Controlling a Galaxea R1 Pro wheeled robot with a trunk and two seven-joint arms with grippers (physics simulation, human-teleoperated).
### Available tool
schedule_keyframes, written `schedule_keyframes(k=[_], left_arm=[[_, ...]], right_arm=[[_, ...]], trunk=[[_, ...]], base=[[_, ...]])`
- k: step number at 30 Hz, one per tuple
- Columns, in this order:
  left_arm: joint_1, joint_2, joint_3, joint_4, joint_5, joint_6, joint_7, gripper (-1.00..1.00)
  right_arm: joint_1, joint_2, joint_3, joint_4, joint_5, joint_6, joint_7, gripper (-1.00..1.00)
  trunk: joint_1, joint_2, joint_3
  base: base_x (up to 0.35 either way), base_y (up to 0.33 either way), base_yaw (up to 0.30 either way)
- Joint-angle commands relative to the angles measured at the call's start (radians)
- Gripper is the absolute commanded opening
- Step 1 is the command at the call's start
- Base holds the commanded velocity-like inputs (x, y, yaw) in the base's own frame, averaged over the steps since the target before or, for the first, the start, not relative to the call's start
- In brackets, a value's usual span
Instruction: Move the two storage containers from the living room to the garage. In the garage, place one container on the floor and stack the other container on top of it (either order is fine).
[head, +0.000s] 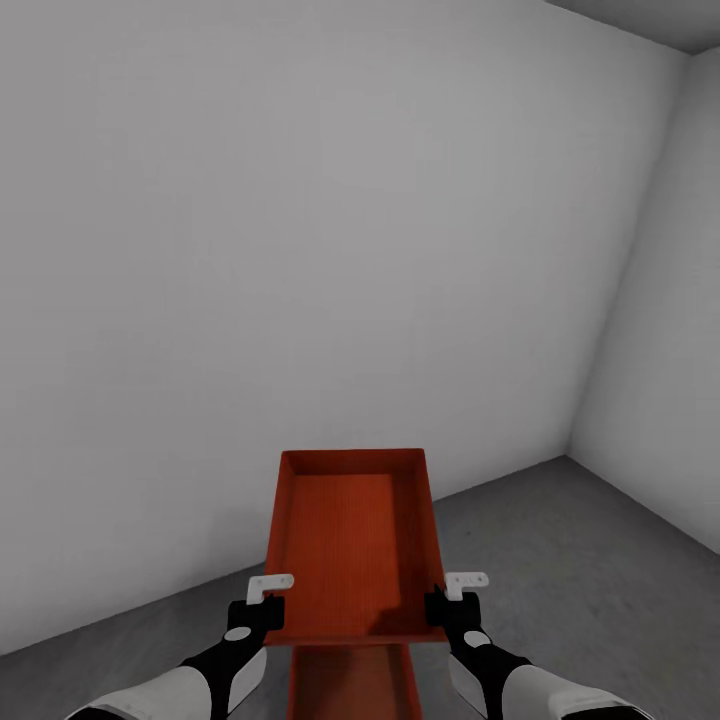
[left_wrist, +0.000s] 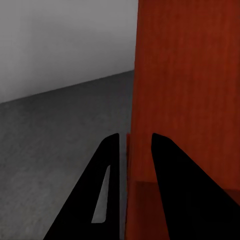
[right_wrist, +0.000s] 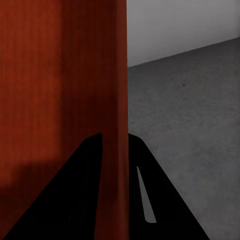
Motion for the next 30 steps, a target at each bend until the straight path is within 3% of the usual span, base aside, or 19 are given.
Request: schedule_keyframes(k=[1, 30], left_arm=[[-0.001, 0.0, -0.003, -0.001, 0.003, -0.028, 0.011, -1.0], [-0.001, -0.002, -0.003, -0.001, 0.0, -0.029, 0.011, -1.0]], right_arm=[[-0.001, 0.024, -0.056, 0.004, -0.03, -0.006, -0.005, -1.0], [-0.001, 0.023, -0.056, 0.004, -0.03, -0.002, -0.004, -1.0]], trunk=[[0.0, -0.002, -0.002], [0.0, -0.002, -0.047]], base=[[0.0, 0.0, 0.0], [0.0, 0.0, 0.0]])
